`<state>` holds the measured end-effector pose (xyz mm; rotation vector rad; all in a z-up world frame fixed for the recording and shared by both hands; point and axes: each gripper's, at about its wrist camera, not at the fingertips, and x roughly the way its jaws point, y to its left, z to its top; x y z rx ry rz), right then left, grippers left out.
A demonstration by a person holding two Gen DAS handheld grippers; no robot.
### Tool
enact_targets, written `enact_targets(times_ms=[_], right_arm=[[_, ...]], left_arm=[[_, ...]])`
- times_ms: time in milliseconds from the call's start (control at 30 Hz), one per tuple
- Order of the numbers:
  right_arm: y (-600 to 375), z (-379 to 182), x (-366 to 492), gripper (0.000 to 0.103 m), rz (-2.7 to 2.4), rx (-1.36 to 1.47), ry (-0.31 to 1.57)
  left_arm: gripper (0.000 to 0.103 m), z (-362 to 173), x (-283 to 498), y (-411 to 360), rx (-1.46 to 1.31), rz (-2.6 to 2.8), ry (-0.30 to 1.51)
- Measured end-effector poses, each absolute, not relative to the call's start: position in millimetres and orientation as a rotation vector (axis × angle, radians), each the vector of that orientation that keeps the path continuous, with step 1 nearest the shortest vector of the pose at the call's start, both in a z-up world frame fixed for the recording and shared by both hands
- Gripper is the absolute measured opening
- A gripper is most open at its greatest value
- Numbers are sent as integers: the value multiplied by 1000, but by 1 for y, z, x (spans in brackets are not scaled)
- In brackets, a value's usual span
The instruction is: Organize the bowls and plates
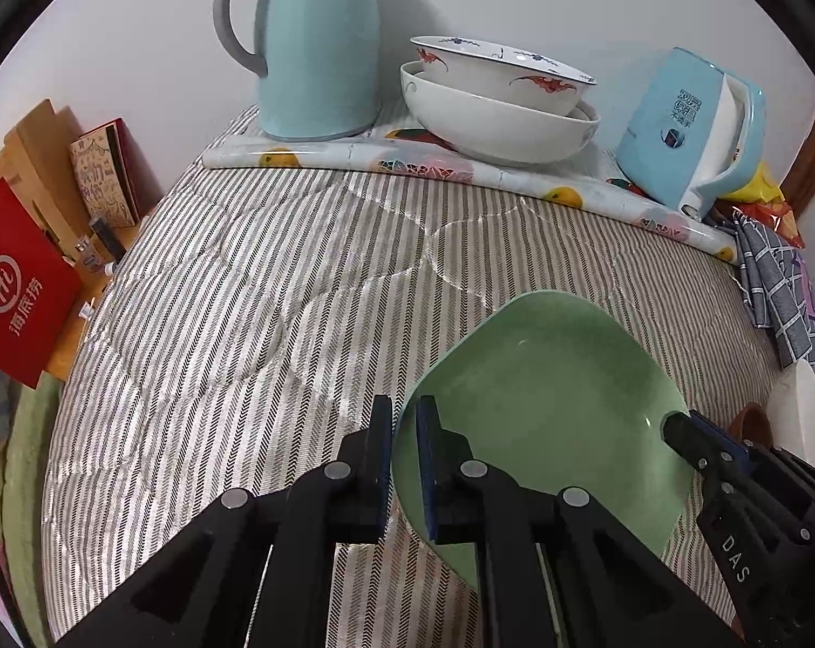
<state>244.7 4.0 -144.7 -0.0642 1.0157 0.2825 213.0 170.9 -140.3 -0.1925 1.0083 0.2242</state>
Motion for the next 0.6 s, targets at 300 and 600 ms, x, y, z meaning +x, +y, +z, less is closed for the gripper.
enact_targets(times_ms=[300, 600], right_arm=[[0, -142, 238, 8, 289, -52, 1009], [-15, -123, 220, 27, 294, -13, 971]], left_arm=[[10, -141, 204, 176, -245, 200, 1031], [22, -120, 183, 175, -234, 226, 996]])
